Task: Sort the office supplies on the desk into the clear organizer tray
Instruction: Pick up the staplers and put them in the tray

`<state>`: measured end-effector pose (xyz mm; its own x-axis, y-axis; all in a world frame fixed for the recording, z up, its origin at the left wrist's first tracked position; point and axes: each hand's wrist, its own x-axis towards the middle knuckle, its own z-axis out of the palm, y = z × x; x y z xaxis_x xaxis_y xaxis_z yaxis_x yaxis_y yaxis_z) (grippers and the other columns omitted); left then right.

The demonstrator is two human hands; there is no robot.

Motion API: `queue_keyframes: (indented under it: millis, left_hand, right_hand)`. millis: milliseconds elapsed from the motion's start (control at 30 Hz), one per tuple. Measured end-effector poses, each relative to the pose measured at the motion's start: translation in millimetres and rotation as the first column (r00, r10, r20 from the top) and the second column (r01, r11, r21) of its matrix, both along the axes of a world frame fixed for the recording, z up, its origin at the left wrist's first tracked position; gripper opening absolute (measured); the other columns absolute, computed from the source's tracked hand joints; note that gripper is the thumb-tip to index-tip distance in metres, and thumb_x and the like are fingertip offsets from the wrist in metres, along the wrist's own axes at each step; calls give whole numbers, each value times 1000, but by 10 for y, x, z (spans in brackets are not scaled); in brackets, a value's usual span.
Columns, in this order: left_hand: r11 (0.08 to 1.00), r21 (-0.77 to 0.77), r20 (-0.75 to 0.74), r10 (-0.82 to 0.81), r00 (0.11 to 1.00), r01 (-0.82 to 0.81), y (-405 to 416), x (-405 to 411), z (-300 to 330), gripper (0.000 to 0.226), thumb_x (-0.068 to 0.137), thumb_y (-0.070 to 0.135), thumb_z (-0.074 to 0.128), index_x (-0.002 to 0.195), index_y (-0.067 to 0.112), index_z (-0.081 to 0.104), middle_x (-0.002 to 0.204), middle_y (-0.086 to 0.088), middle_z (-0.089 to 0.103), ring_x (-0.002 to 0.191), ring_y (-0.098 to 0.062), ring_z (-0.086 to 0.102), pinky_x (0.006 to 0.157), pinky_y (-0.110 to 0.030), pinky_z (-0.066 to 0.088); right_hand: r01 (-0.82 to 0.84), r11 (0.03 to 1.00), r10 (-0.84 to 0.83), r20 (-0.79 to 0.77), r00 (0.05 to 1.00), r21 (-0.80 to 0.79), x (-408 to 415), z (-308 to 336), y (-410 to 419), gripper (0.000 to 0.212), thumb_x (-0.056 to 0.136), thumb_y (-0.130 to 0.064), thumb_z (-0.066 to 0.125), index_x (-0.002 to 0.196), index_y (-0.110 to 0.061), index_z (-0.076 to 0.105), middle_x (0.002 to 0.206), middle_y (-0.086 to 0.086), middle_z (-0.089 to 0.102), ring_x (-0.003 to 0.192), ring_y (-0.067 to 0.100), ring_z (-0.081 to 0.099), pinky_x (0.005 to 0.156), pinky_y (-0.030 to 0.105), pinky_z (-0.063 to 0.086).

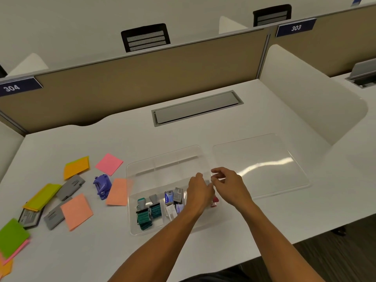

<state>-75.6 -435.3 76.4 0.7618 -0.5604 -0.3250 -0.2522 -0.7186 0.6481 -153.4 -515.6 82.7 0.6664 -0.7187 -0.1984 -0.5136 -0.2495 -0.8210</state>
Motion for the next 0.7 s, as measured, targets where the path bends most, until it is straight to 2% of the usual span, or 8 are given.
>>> queue_keyframes:
  millis: [167,333,400,533,700]
  left_hand:
    - [999,-32,11,10,1000,-9,67,-1,-21,48,95,32,56,139,17,43,139,-6,51,123,-22,54,100,-33,44]
    - [995,-95,81,22,997,-14,189,45,1,46,94,37,55,137,21,46,137,-3,52,120,-21,55,100,-34,46]
    - [992,-124,96,43,994,-31,251,71,21,46,94,35,56,137,21,45,137,-1,52,120,-20,55,100,-35,47]
    - [977,-202,112,96,989,-72,438,151,61,42,95,33,51,135,22,47,135,2,52,119,-17,56,99,-35,49]
    - [952,-262,140,203,969,-162,751,298,101,40,94,31,56,133,24,49,135,4,52,119,-16,56,100,-35,49]
  right_hand:
    - [-29,1000,29,0,1000,-11,25,-15,28,27,95,-27,59,123,-30,60,116,-8,66,87,4,59,78,17,47]
    - [-111,994,111,31,993,-2,116,18,132,31,96,-24,59,126,-29,58,119,-9,65,85,-1,59,72,4,42]
    - [-121,993,121,59,991,6,166,41,184,33,96,-21,58,128,-28,57,122,-9,63,92,1,58,74,5,42]
    - [-143,989,139,125,982,26,290,77,305,35,96,-19,57,129,-27,56,127,-10,61,93,-2,58,70,3,41]
    - [-202,979,196,154,968,25,471,129,489,37,96,-21,59,133,-23,54,132,-7,58,104,7,59,87,21,48]
